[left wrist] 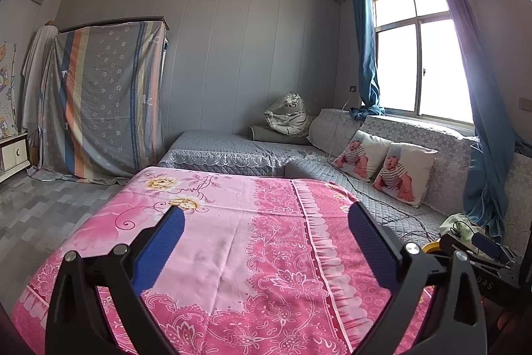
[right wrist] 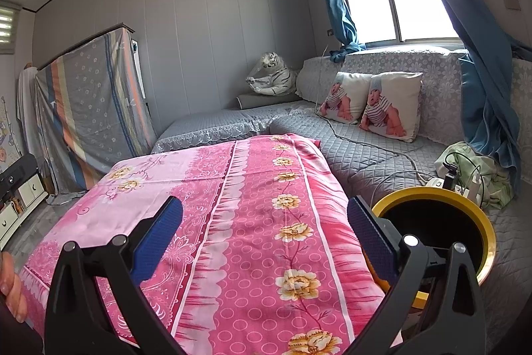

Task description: Collect trash

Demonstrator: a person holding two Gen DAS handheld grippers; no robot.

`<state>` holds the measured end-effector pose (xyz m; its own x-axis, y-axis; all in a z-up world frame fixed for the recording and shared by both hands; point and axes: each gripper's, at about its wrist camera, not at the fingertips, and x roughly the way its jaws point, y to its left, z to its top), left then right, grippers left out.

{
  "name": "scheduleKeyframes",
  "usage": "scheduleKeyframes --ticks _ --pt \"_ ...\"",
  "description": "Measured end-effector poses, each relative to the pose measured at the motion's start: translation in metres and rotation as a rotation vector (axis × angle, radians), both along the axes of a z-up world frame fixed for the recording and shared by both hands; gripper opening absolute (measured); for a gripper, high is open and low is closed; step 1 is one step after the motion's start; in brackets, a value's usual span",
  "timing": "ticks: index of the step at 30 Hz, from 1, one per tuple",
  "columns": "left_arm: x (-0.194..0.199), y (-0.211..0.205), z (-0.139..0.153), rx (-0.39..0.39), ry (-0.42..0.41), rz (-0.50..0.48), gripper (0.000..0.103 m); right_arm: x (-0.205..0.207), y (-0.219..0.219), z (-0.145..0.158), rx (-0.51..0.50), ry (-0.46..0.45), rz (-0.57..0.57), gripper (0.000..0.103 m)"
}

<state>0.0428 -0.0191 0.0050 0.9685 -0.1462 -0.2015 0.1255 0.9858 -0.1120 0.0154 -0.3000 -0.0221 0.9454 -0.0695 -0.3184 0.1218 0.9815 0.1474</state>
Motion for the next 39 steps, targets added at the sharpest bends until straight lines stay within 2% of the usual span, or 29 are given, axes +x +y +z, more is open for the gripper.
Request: scheduleKeyframes --ticks 39 --pt "0.0032 -0.0056 -0.003 -0.002 0.005 -0.032 0.095 0.0039 -0.006 -0.0091 0.044 0.036 -0.03 0.095"
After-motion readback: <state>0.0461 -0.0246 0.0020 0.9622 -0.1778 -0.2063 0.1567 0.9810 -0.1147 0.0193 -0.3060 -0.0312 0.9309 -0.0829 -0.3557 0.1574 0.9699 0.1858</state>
